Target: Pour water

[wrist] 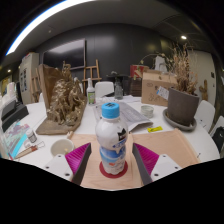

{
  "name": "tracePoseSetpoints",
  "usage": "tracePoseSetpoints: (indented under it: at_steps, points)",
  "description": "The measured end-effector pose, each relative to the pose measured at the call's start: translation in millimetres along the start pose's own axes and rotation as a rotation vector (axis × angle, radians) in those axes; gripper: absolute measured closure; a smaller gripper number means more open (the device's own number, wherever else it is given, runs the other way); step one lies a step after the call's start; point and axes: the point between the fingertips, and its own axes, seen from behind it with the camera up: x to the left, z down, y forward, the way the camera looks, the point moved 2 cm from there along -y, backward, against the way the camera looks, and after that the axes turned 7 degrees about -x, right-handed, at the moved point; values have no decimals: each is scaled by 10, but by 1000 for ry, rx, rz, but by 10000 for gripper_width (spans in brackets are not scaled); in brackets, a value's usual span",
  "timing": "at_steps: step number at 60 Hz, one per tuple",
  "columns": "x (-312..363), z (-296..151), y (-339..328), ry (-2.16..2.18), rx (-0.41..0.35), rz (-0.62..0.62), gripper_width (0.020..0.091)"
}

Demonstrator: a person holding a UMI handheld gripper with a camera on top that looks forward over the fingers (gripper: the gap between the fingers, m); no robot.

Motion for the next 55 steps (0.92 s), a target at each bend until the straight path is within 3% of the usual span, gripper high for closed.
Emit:
tracePoseSetpoints:
  at_steps: [2, 25, 38, 55]
  points:
    - [5, -40, -141, 0, 11, 13, 250]
    - [803, -249, -2416, -19, 189, 99, 249]
    - [1157, -320, -3066, -48, 170, 121, 247]
    - [1139, -353, -3178, -91, 156, 148, 243]
